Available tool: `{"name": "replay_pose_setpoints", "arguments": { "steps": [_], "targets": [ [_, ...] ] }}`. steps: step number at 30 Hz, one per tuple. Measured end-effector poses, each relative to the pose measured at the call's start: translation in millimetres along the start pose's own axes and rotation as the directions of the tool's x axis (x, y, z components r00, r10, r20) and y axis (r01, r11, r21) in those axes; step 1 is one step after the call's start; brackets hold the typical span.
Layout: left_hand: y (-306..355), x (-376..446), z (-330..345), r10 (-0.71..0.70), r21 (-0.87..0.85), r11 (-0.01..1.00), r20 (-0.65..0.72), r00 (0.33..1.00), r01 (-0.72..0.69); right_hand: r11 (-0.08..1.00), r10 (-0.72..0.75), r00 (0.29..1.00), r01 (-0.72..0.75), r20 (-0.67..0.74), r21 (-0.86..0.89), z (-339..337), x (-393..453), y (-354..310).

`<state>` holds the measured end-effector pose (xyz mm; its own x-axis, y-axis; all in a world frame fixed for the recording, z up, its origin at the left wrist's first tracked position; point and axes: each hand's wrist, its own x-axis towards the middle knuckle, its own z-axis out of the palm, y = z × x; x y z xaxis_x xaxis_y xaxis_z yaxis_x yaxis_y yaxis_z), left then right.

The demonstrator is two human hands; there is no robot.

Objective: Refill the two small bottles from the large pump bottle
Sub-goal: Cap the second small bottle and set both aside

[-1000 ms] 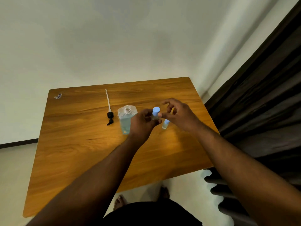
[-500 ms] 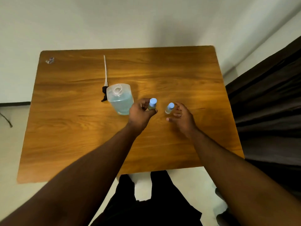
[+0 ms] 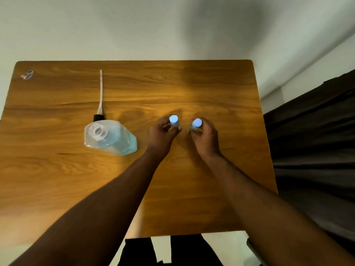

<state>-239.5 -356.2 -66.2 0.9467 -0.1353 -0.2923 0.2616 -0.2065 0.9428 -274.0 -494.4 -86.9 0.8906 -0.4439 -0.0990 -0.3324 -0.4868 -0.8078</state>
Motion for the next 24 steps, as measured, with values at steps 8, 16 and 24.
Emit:
{"name": "replay_pose_setpoints", "arguments": {
  "steps": [8,16,24],
  "targets": [
    [6.8,95.3,65.9,0.124,0.065,0.991,-0.116,0.985,-0.117,1.0,-0.02,0.993,0.02,-0.113,-0.006,-27.0,110.8,24.2],
    [-1.5,139.5,101.0,0.141,0.193,0.974,-0.106,0.984,-0.118,0.999,0.007,0.997,-0.009,-0.073,-0.031,-36.1,150.5,48.6],
    [-9.5,146.3,104.4,0.155,0.352,0.929,-0.093,0.984,-0.113,0.997,-0.035,0.999,0.033,-0.034,-0.065,-35.1,157.7,54.3]
  ]
}}
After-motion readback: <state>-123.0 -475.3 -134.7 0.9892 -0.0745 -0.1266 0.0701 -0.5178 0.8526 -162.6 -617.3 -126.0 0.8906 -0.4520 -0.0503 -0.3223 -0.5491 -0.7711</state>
